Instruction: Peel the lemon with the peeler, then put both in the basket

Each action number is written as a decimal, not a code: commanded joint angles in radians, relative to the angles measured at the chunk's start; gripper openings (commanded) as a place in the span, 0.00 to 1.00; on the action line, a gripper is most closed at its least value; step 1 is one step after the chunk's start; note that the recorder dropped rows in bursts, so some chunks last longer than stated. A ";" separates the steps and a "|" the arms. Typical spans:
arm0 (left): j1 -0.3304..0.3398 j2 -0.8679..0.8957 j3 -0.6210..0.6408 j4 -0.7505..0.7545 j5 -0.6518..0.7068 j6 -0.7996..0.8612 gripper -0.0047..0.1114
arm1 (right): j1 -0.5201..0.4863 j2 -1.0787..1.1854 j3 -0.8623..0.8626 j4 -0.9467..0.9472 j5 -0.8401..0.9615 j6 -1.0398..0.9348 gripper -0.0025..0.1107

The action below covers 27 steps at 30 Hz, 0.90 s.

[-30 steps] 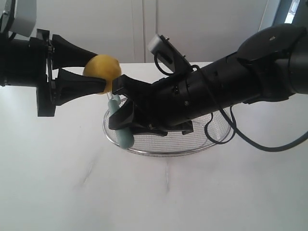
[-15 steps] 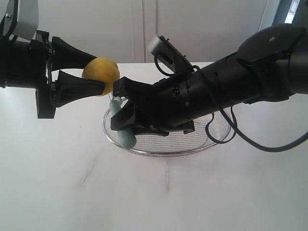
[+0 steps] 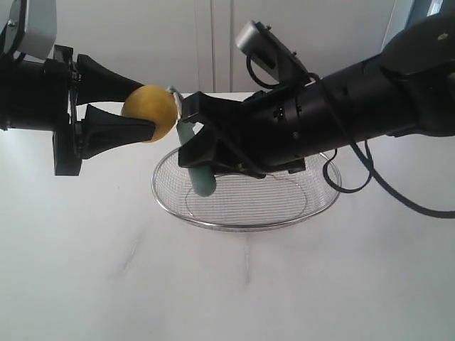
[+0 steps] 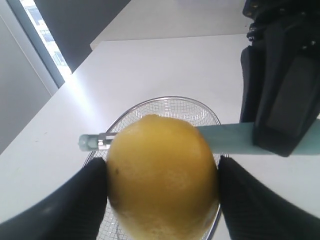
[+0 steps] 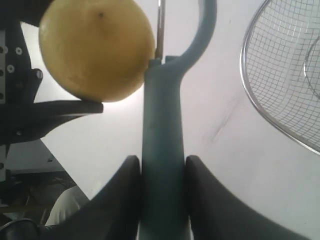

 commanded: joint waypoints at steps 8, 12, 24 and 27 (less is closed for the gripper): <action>-0.006 -0.011 0.005 -0.025 0.032 0.033 0.04 | -0.031 -0.113 0.003 -0.047 -0.001 0.021 0.02; -0.006 -0.011 0.005 -0.025 0.030 0.033 0.04 | -0.031 -0.186 0.003 -0.167 -0.001 0.100 0.02; -0.006 -0.011 0.005 -0.022 0.040 0.013 0.04 | -0.031 -0.305 0.020 -0.836 -0.020 0.636 0.02; -0.006 -0.011 0.005 -0.022 0.042 0.013 0.04 | -0.031 -0.280 0.072 -0.834 -0.069 0.648 0.02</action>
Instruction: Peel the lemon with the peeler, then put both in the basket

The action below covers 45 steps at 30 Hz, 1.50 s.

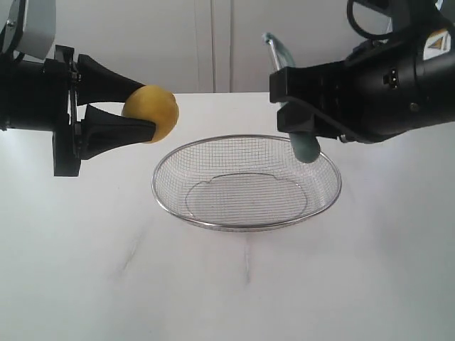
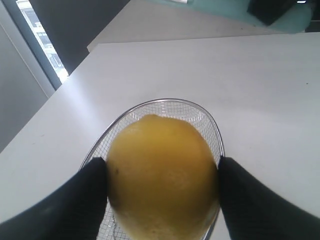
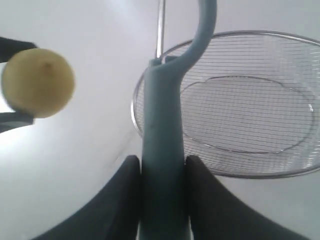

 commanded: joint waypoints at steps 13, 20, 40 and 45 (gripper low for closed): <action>-0.006 -0.011 0.005 -0.022 0.029 0.013 0.04 | -0.011 0.321 0.154 0.907 -0.114 -0.729 0.02; -0.006 -0.011 0.005 -0.022 0.029 0.013 0.04 | 0.011 0.442 0.138 1.214 0.014 -0.960 0.02; -0.006 -0.011 0.005 -0.022 0.024 0.013 0.04 | 0.018 0.378 0.121 1.247 0.099 -1.007 0.02; -0.006 -0.011 0.005 -0.022 0.024 0.013 0.04 | 0.016 0.361 0.121 1.220 0.081 -1.007 0.02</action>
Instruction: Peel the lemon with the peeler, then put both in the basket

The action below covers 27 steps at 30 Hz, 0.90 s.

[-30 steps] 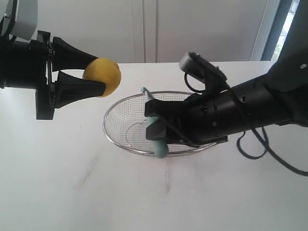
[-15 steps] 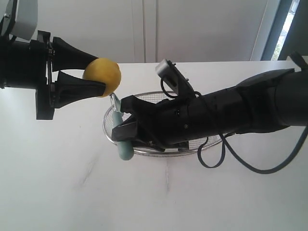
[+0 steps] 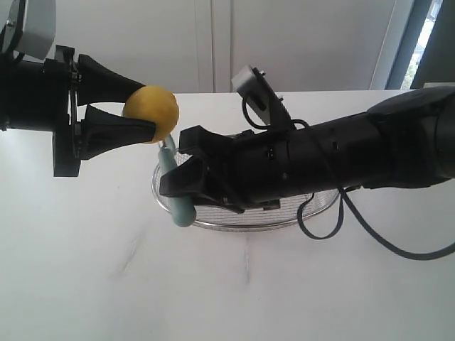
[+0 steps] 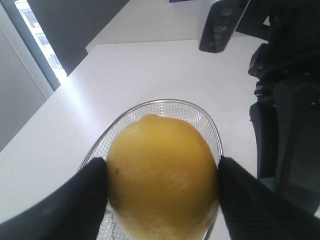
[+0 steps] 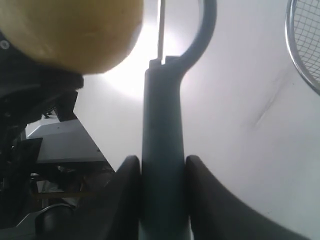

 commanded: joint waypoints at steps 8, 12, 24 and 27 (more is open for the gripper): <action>-0.006 -0.011 0.005 -0.022 0.018 0.013 0.04 | -0.018 -0.017 -0.007 -0.041 -0.011 -0.003 0.02; -0.006 -0.011 0.005 -0.022 0.018 0.013 0.04 | -0.036 -0.031 -0.007 -0.046 -0.011 -0.003 0.02; -0.006 -0.011 0.005 -0.022 0.011 0.013 0.04 | -0.074 -0.112 -0.007 -0.092 -0.006 0.020 0.02; -0.006 -0.011 0.005 -0.022 0.011 0.013 0.04 | -0.074 -0.133 -0.007 -0.092 -0.008 0.020 0.02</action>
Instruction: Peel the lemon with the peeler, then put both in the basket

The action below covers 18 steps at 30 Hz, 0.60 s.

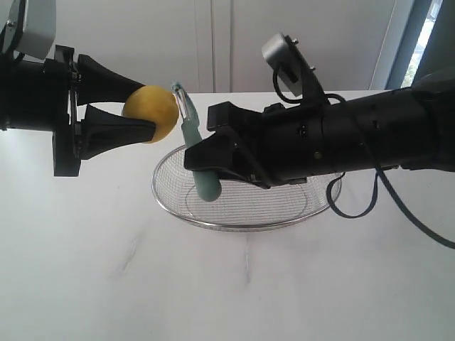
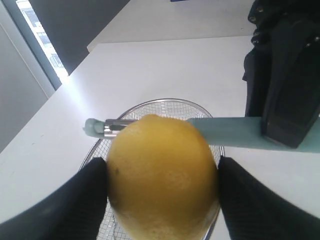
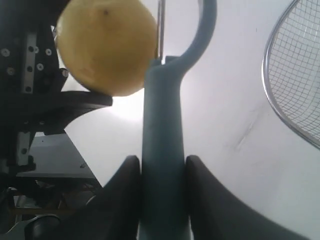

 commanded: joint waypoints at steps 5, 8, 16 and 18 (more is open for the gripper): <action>-0.006 -0.011 0.005 -0.022 0.015 0.013 0.04 | -0.007 -0.084 -0.007 -0.038 -0.007 0.025 0.02; -0.006 -0.011 0.005 -0.022 0.015 0.013 0.04 | -0.021 -0.145 -0.007 -0.105 -0.015 0.075 0.02; -0.006 -0.011 0.005 -0.022 0.015 0.013 0.04 | -0.067 -0.288 -0.005 -0.801 -0.129 0.647 0.02; -0.006 -0.011 0.005 -0.022 0.015 0.013 0.04 | -0.065 -0.266 0.023 -0.957 -0.179 0.823 0.02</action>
